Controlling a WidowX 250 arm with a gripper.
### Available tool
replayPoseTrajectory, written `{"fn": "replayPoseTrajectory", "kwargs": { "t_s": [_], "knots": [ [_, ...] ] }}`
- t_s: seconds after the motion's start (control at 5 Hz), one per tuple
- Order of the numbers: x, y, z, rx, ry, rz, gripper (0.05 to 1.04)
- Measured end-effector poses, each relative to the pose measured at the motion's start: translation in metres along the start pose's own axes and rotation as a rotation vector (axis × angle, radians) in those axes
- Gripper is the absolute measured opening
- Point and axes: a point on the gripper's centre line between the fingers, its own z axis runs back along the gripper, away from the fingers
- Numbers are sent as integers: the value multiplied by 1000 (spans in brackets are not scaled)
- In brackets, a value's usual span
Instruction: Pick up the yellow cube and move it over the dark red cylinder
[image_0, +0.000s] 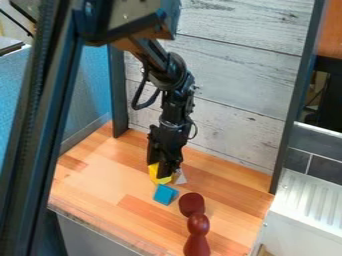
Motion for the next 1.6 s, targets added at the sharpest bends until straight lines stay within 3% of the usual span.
{"fn": "replayPoseTrajectory", "kwargs": {
  "t_s": [0.2, 0.6, 1.0, 1.6],
  "knots": [
    [-2, -6, 32, -14, -74, -16, 546],
    [-6, -36, 63, -64, -131, -98, 546],
    [-6, -73, 53, -98, -96, -180, 546],
    [-1, -90, 54, -105, -78, -209, 546]
  ]
}}
